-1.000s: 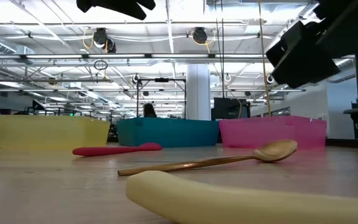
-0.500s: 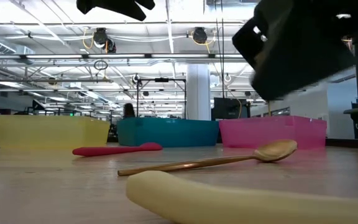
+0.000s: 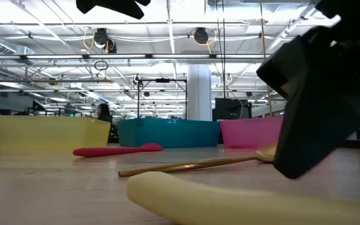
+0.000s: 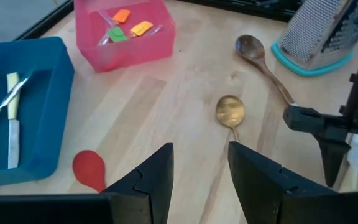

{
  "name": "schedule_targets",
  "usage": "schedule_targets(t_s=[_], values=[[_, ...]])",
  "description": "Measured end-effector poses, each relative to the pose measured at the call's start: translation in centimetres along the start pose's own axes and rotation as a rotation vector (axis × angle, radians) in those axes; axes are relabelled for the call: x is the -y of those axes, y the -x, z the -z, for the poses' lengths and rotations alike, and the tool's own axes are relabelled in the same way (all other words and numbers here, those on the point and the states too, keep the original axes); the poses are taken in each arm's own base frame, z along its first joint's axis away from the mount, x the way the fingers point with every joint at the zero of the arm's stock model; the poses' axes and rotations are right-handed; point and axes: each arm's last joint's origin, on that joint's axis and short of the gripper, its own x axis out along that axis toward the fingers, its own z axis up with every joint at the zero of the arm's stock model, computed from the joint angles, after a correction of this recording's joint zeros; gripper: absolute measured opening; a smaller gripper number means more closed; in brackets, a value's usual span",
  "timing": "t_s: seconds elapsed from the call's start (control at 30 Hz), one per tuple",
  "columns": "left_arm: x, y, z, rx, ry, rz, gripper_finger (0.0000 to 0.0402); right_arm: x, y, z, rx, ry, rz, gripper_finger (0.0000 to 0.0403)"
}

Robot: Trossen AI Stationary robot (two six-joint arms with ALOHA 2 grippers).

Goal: Pick & Place Kitchen Items
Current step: Put the yellow knife into the blue bin

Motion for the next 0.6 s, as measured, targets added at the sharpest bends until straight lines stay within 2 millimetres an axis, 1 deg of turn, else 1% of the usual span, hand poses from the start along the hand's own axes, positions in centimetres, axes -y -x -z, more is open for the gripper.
schedule_targets(t_s=[0.07,0.13,0.3,0.5,0.6], values=[[0.2,0.2,0.1,0.000,-0.022,0.008,0.0159,-0.2,0.0,0.3,0.008,0.018,0.022,0.0180],[0.4,0.3,0.2,0.000,-0.027,0.013,0.0159,-0.4,0.1,0.1,0.032,0.019,0.025,0.0180],[0.6,0.6,0.5,0.000,-0.037,0.024,0.0159,-0.4,0.1,0.2,0.032,-0.023,0.030,0.0180],[0.7,0.7,0.5,-0.001,-0.041,0.028,0.0159,-0.2,-1.3,1.1,0.012,-0.017,0.036,0.0180],[0.7,0.7,0.5,-0.001,-0.041,0.028,0.0159,-0.3,-1.7,1.3,0.019,0.005,0.020,0.0179]])
